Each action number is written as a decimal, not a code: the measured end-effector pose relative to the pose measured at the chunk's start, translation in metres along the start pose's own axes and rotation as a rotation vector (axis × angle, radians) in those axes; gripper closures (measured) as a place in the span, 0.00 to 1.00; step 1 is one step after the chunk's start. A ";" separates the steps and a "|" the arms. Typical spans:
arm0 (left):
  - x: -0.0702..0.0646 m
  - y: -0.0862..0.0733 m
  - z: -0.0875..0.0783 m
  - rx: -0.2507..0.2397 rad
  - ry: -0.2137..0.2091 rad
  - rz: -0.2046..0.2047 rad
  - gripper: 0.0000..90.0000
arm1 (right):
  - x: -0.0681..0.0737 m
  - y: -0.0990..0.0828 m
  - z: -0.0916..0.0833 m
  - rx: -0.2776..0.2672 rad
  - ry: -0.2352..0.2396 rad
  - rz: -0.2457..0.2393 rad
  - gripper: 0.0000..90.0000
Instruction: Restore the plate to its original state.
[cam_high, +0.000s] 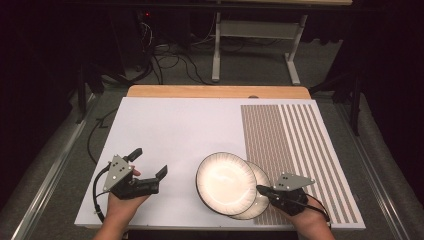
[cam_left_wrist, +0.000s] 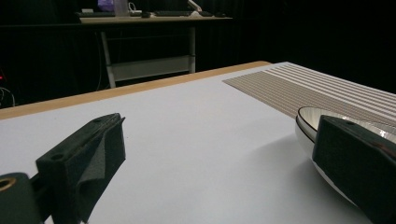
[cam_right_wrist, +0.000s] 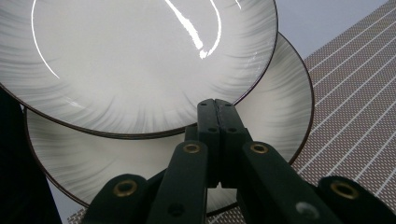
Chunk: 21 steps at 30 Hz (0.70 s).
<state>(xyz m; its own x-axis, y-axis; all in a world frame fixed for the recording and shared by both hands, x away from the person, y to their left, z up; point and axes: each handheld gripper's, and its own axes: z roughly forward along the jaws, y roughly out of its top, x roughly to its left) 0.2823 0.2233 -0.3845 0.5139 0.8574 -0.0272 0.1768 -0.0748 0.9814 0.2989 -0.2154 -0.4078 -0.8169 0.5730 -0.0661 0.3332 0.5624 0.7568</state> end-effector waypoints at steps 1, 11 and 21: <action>0.000 0.000 0.000 0.000 0.000 0.000 0.03 | 0.000 0.000 0.000 0.000 0.000 -0.001 1.00; -0.001 0.000 0.000 0.006 0.002 0.007 0.03 | 0.000 0.000 0.000 0.004 -0.001 0.003 1.00; 0.000 0.000 0.002 0.019 -0.018 0.002 0.04 | 0.000 0.000 -0.001 0.005 0.002 0.005 1.00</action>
<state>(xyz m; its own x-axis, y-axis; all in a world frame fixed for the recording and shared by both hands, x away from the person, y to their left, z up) 0.2838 0.2227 -0.3844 0.5294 0.8479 -0.0287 0.1917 -0.0866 0.9776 0.2989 -0.2161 -0.4075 -0.8161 0.5747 -0.0608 0.3399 0.5623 0.7538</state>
